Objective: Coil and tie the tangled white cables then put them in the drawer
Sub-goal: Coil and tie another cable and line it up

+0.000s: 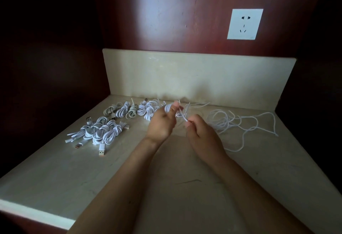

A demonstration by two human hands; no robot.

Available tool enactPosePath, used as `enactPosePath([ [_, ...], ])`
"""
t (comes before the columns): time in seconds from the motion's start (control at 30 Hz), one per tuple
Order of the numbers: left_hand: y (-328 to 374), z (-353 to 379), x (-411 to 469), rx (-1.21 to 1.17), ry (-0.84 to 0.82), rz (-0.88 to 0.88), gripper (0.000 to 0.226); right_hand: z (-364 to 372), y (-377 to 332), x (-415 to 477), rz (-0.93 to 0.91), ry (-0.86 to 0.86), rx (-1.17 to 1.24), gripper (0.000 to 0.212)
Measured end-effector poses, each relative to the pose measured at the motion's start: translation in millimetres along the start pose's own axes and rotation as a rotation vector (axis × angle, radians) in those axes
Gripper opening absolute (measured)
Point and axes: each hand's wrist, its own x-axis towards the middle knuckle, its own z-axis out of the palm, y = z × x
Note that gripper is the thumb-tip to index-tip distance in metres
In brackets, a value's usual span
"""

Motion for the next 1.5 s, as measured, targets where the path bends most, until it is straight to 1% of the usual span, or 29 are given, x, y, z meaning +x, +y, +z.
enactPosePath([
  [0.1,2,1,0,-0.155,0.096,0.04,0.044,4,-2,-4,-0.053,-0.097,-0.173,0.017],
  [0.2,11,4,-2,-0.341,0.103,-0.01,0.047,5,2,0,-0.039,-0.085,-0.235,0.018],
  [0.3,16,4,1,-0.784,0.042,-0.073,0.046,-2,12,9,0.009,-0.06,-0.314,0.019],
  [0.33,17,3,2,-0.861,0.024,-0.112,0.046,-5,18,12,0.019,-0.043,-0.338,0.021],
  [0.4,18,2,2,-0.872,0.029,-0.175,0.046,-11,30,17,0.046,-0.01,-0.374,0.02],
  [0.43,19,1,2,-0.861,0.034,-0.189,0.046,-15,34,18,0.069,-0.001,-0.398,0.015],
  [0.47,18,0,3,-0.855,0.044,-0.196,0.046,-17,37,19,0.101,-0.008,-0.429,0.016],
  [0.53,17,-2,4,-0.846,0.069,-0.2,0.046,-22,38,18,0.153,-0.069,-0.454,0.034],
  [0.57,17,-2,5,-0.843,0.082,-0.207,0.045,-23,35,17,0.151,-0.089,-0.426,0.041],
  [0.63,15,-3,5,-0.841,0.108,-0.231,0.044,-24,22,12,0.082,-0.09,-0.317,0.048],
  [0.7,12,-3,5,-0.847,0.122,-0.253,0.043,-19,7,5,-0.069,-0.065,-0.233,0.042],
  [0.8,12,-4,6,-0.886,0.133,-0.282,0.043,-12,-6,0,-0.178,-0.07,-0.167,0.016],
  [0.83,12,-5,6,-0.873,0.158,-0.287,0.043,-13,-7,0,-0.194,-0.08,-0.173,0.011],
  [0.9,13,-8,6,-0.794,0.243,-0.28,0.041,-15,-5,0,-0.188,-0.082,-0.16,0.009],
  [0.93,11,-9,7,-0.723,0.285,-0.27,0.042,-17,-5,-1,-0.165,-0.075,-0.115,0.01],
  [1.0,5,-12,9,-0.524,0.325,-0.259,0.044,-17,-5,-2,-0.103,-0.077,0.056,0.01],
  [1.07,0,-13,10,-0.325,0.257,-0.266,0.046,-15,-11,-2,-0.08,-0.091,0.262,0.011],
  [1.13,1,-10,6,-0.205,0.101,-0.3,0.045,-16,-16,-1,-0.107,-0.07,0.394,0.023],
  [1.2,6,-5,0,-0.199,-0.082,-0.376,0.051,-19,-18,0,-0.131,-0.032,0.454,0.033],
  [1.3,11,-1,-3,-0.122,-0.377,-0.46,0.065,-21,-16,2,-0.115,0.063,0.538,0.022],
  [1.37,13,0,-4,-0.122,-0.55,-0.492,0.071,-20,-11,3,-0.072,0.13,0.593,0.019],
  [1.43,15,-1,-6,-0.167,-0.671,-0.507,0.071,-17,-6,6,-0.035,0.16,0.575,0.018],
  [1.5,18,-2,-9,-0.21,-0.718,-0.504,0.061,-14,-2,8,-0.017,0.175,0.509,0.017],
])
